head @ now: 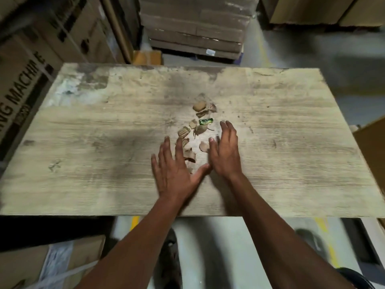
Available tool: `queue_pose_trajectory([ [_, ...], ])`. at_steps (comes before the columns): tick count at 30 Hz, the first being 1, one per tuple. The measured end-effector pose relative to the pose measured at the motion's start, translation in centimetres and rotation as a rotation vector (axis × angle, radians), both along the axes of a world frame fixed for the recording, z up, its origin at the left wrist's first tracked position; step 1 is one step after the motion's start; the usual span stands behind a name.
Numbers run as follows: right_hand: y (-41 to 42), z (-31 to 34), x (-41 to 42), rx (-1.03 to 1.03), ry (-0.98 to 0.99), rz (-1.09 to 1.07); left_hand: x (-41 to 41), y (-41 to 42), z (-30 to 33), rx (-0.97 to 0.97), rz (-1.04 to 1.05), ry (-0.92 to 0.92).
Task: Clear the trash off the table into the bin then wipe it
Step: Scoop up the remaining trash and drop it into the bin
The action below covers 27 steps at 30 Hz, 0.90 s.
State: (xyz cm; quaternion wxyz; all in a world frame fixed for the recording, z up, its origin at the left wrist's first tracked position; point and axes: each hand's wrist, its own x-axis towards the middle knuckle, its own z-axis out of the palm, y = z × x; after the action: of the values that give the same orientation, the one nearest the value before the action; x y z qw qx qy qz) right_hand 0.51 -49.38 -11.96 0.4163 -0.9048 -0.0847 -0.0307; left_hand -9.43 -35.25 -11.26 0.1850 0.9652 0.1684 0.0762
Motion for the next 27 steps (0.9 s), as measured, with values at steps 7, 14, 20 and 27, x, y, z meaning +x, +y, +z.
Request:
queue_pose_trajectory([
  [7, 2.5, -0.2, 8.2, -0.189, -0.003, 0.064, 5.6, 0.2, -0.9, 0.021, -0.142, 0.027],
  [14, 4.0, 0.9, 11.3, -0.015, 0.047, 0.201, 10.6, 1.1, -1.4, -0.016, -0.214, 0.020],
  [20, 3.9, 0.6, 8.2, 0.275, 0.066, 0.052, 14.5, 2.1, -1.6, -0.093, -0.321, -0.016],
  [27, 4.0, -0.9, 8.5, 0.683, 0.087, -0.154, 15.0, 2.6, -2.4, -0.102, -0.537, -0.117],
])
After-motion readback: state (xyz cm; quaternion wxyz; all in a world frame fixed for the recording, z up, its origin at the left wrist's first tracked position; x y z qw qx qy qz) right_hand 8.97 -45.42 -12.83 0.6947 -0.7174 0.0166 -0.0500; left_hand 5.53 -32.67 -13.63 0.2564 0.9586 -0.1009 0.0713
